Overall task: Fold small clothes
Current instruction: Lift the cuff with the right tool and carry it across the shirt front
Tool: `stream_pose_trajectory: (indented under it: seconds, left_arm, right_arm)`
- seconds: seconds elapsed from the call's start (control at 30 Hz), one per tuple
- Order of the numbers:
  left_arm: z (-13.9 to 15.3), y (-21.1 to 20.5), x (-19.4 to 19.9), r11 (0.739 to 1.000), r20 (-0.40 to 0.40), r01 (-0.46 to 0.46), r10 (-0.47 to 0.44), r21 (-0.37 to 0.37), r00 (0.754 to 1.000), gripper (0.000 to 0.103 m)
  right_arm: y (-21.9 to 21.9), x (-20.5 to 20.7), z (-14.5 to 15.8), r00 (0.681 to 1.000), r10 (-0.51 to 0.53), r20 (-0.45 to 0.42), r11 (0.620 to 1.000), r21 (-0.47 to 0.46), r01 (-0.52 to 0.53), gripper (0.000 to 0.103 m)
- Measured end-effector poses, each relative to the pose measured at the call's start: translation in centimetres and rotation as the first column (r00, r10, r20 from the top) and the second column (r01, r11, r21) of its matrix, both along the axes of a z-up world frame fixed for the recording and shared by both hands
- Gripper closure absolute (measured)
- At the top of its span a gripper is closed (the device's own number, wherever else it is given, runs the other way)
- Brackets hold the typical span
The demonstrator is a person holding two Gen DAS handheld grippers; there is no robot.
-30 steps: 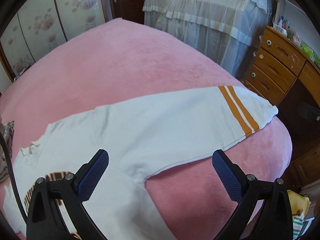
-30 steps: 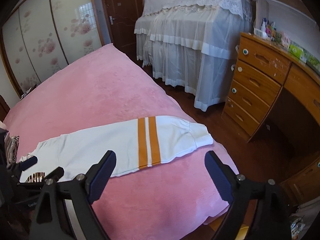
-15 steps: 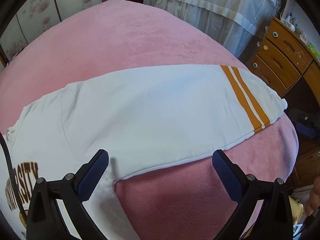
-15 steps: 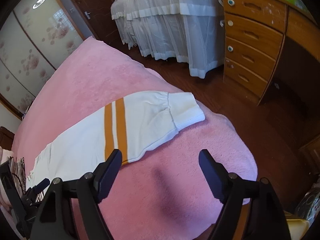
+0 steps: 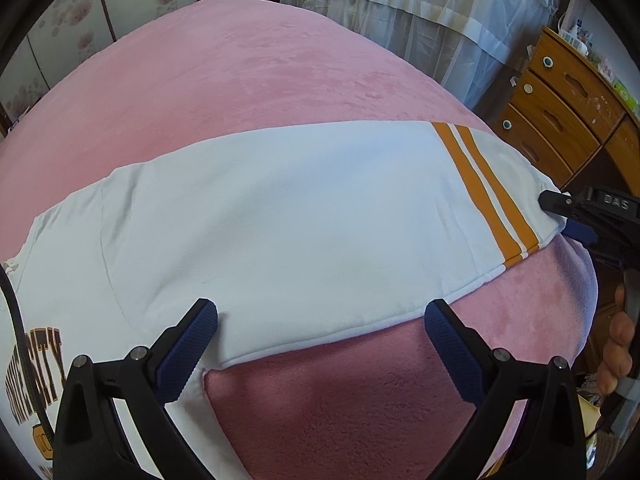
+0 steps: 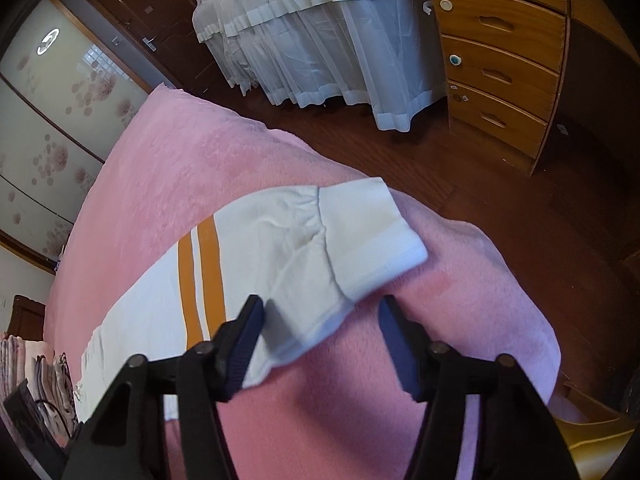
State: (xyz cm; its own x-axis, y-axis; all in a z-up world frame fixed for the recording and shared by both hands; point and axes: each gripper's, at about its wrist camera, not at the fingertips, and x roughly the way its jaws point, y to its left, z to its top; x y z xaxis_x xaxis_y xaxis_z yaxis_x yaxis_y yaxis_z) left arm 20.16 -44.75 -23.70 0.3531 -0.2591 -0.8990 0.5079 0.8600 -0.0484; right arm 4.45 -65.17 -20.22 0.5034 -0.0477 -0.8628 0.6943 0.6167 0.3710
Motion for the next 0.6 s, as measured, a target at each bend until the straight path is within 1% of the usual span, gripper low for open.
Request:
stream_pose_trajectory:
  seconds: [0.07, 0.1, 0.13, 0.17, 0.2, 0.3, 0.4, 0.47, 0.53, 0.6]
  left_arm:
    - [0.2, 0.4, -0.2, 1.000, 0.004, -0.001, 0.001, -0.002, 1.000, 0.001]
    - [0.4, 0.5, -0.2, 1.000, 0.010, -0.001, 0.001, 0.000, 1.000, 0.001]
    - [0.6, 0.7, -0.3, 1.000, 0.016, -0.002, 0.002, 0.002, 1.000, 0.001]
    - [0.8, 0.9, -0.4, 1.000, 0.020, -0.004, 0.004, 0.003, 1.000, 0.001]
    - [1.1, 1.1, -0.5, 1.000, 0.024, -0.007, 0.007, 0.004, 1.000, 0.001]
    - [2.2, 2.5, -0.8, 1.000, 0.033, -0.025, 0.026, -0.008, 0.999, 0.001]
    - [4.1, 4.7, -1.2, 0.999, 0.056, -0.051, 0.051, -0.014, 0.997, 0.001]
    - [5.7, 6.5, -1.4, 0.997, 0.082, -0.070, 0.072, -0.019, 0.994, 0.001]
    - [7.6, 8.7, -1.5, 0.995, 0.111, -0.099, 0.102, -0.033, 0.989, 0.001]
    - [9.6, 11.1, -1.6, 0.989, 0.140, -0.137, 0.144, -0.055, 0.980, 0.001]
  right_arm:
    - [-0.1, 0.6, -0.3, 1.000, 0.006, -0.021, 1.000, -0.017, -0.006, 0.068]
    - [0.0, 0.9, -0.4, 0.999, 0.014, -0.029, 1.000, -0.023, -0.015, 0.071]
    - [0.1, 1.1, -0.3, 0.999, 0.021, -0.028, 0.999, -0.024, -0.022, 0.077]
    - [0.3, 1.1, -0.2, 0.999, 0.028, -0.018, 0.999, -0.020, -0.028, 0.086]
    - [0.3, 1.0, 0.0, 0.999, 0.038, 0.006, 0.999, -0.012, -0.038, 0.091]
    - [1.2, 0.4, 1.7, 0.992, 0.063, 0.107, 0.998, 0.010, -0.064, 0.092]
    - [3.1, 0.3, 4.6, 0.974, 0.112, 0.196, 0.994, -0.019, -0.111, 0.092]
    - [4.9, 0.4, 6.9, 0.955, 0.161, 0.249, 0.987, -0.052, -0.153, 0.092]
    - [7.3, 0.9, 9.5, 0.932, 0.223, 0.285, 0.974, -0.104, -0.201, 0.092]
    - [10.0, 1.5, 12.0, 0.901, 0.291, 0.321, 0.955, -0.146, -0.257, 0.092]
